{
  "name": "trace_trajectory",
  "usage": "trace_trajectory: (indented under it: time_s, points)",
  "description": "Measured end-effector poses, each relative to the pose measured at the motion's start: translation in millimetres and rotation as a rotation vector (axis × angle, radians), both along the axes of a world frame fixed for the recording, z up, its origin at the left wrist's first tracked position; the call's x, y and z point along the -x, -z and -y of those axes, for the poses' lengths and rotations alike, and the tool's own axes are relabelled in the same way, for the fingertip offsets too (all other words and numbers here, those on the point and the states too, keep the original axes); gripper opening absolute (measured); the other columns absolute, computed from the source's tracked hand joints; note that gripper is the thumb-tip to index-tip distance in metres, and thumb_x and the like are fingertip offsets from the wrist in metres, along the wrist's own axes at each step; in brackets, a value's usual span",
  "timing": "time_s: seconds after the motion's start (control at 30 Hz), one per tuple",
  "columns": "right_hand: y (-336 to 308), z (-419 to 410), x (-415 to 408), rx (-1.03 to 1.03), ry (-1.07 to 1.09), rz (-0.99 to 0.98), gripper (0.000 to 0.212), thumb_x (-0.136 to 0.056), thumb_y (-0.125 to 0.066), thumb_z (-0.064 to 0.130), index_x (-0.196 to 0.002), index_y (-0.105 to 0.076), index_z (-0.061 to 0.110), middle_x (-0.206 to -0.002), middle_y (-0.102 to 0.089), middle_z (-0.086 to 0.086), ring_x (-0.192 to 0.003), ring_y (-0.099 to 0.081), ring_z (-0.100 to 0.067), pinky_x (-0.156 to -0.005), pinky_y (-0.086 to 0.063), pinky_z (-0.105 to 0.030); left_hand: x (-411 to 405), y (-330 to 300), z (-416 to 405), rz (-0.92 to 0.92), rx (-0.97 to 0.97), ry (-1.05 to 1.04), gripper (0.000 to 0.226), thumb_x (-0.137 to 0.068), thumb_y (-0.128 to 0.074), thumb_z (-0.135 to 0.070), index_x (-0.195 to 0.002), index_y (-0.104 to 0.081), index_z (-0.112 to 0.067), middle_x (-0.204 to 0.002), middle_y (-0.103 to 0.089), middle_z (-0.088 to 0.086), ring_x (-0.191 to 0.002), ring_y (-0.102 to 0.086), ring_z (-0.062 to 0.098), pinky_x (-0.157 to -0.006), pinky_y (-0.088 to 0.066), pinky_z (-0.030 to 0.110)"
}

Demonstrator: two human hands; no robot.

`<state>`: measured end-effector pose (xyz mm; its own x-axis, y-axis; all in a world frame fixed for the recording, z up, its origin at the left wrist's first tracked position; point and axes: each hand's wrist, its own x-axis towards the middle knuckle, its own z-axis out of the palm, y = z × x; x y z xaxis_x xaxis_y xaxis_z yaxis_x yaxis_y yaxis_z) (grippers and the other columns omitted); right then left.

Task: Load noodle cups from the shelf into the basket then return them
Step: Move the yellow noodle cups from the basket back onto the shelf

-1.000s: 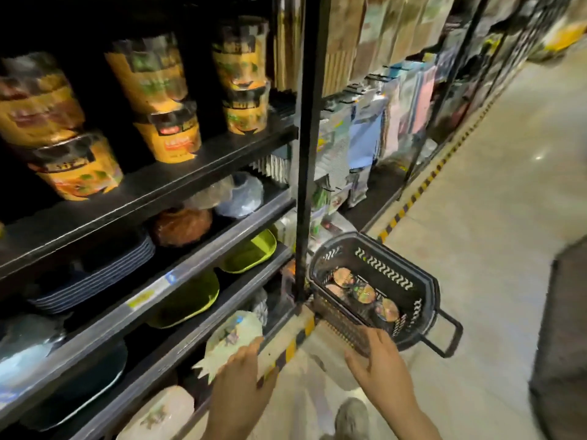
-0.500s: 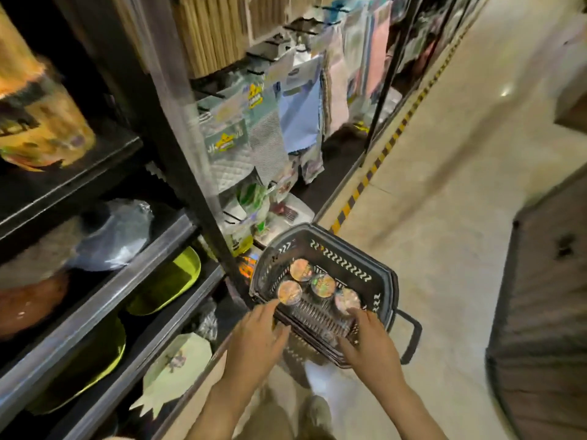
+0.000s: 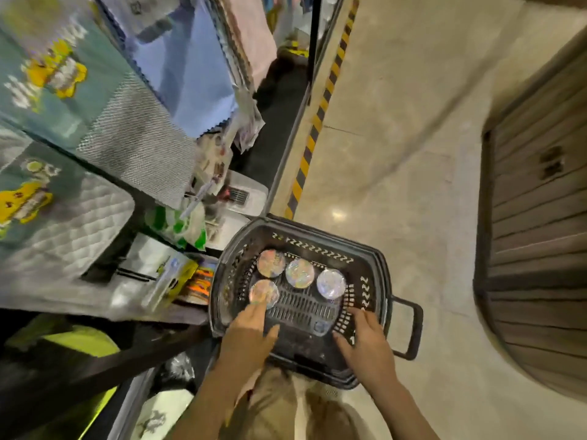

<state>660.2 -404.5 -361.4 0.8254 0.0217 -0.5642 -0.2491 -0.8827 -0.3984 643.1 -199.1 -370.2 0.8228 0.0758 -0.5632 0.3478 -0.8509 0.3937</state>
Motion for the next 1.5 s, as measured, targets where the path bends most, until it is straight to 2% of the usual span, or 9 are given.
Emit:
trace_trajectory:
  time_s: [0.13,0.37,0.6,0.8,0.97,1.03,1.2,1.37,1.5]
  points:
    - [64.7,-4.0,-36.4,0.039,0.062,-0.075,0.058,-0.091,-0.055,0.033,-0.141,-0.032,0.017,-0.135,-0.041,-0.006,-0.122,-0.045,-0.023,-0.100,-0.037,-0.029,-66.0,67.8,9.5,-0.153,-0.068,0.223,0.058,-0.097,-0.041,-0.040,-0.146,-0.024,-0.013,-0.142,-0.040,0.008,-0.122,-0.046,0.023,-0.091,-0.043,0.030]
    - [218.2,9.0,-63.4,0.193,-0.015,-0.223,0.051,-0.090,-0.051,0.038,-0.134,-0.037,0.017,-0.131,-0.042,-0.008,-0.120,-0.046,-0.025,-0.099,-0.039,-0.034,-117.7,229.8,30.7,-0.214,-0.111,0.259,0.050,-0.092,-0.050,-0.038,-0.134,-0.038,-0.015,-0.136,-0.040,0.007,-0.127,-0.035,0.023,-0.099,-0.031,0.029]
    - [384.3,27.1,-83.0,0.171,0.182,-0.226,0.059,-0.088,-0.057,0.039,-0.137,-0.039,0.012,-0.129,-0.043,-0.016,-0.116,-0.046,-0.035,-0.095,-0.041,-0.041,-130.5,379.0,52.5,-0.224,-0.289,0.270,0.068,-0.089,-0.052,-0.045,-0.140,-0.024,-0.011,-0.140,-0.029,0.016,-0.125,-0.037,0.031,-0.095,-0.039,0.040]
    - [478.5,26.3,-85.8,0.184,0.070,-0.025,0.087,-0.067,-0.080,0.041,-0.139,-0.040,0.010,-0.141,-0.035,-0.027,-0.129,-0.037,-0.042,-0.104,-0.038,-0.048,-135.3,463.6,59.3,-0.182,-0.345,0.417,0.093,-0.085,-0.050,-0.058,-0.148,0.000,-0.012,-0.152,0.000,0.026,-0.142,-0.002,0.037,-0.115,-0.007,0.044]
    - [508.6,22.4,-93.5,0.367,-0.021,0.097,0.112,-0.043,-0.082,0.060,-0.136,-0.043,0.010,-0.133,-0.044,-0.031,-0.121,-0.046,-0.045,-0.096,-0.040,-0.053,-140.9,498.4,58.7,-0.125,-0.315,0.456,0.106,-0.076,-0.057,-0.063,-0.149,0.006,-0.018,-0.151,0.013,0.029,-0.142,0.001,0.041,-0.115,-0.001,0.047]
    - [510.7,21.3,-95.3,0.404,-0.081,0.021,0.119,-0.051,-0.076,0.065,-0.146,-0.025,0.016,-0.146,-0.028,-0.028,-0.134,-0.030,-0.041,-0.106,-0.029,-0.053,-144.3,502.4,56.2,-0.019,-0.316,0.462,0.110,-0.069,-0.064,-0.064,-0.150,-0.003,-0.020,-0.151,0.004,0.032,-0.141,-0.005,0.044,-0.113,-0.002,0.055]
    - [516.0,22.0,-91.4,0.370,-0.055,0.060,0.111,-0.052,-0.082,0.050,-0.139,-0.018,0.023,-0.146,-0.027,-0.028,-0.136,-0.025,-0.042,-0.104,-0.028,-0.058,-148.7,505.4,48.0,-0.170,-0.381,0.526,0.106,-0.075,-0.047,-0.072,-0.145,0.021,-0.028,-0.151,0.014,0.029,-0.141,0.015,0.038,-0.110,0.012,0.054]
    - [508.1,28.0,-94.2,0.270,-0.018,0.091,0.104,-0.047,-0.081,0.047,-0.131,-0.024,0.024,-0.143,-0.031,-0.029,-0.131,-0.031,-0.047,-0.100,-0.032,-0.058,-155.5,488.1,47.7,-0.302,-0.339,0.540,0.106,-0.075,-0.049,-0.072,-0.148,0.012,-0.025,-0.152,0.008,0.027,-0.141,0.006,0.039,-0.115,-0.001,0.042]
    - [492.4,31.4,-103.0,0.182,-0.076,-0.207,0.101,-0.055,-0.071,0.060,-0.139,-0.026,0.027,-0.149,-0.019,-0.017,-0.137,-0.020,-0.036,-0.109,-0.023,-0.049,-155.5,474.0,50.0,-0.424,-0.276,0.538,0.101,-0.073,-0.050,-0.074,-0.149,-0.004,-0.026,-0.154,0.001,0.023,-0.140,-0.008,0.040,-0.110,-0.022,0.043]
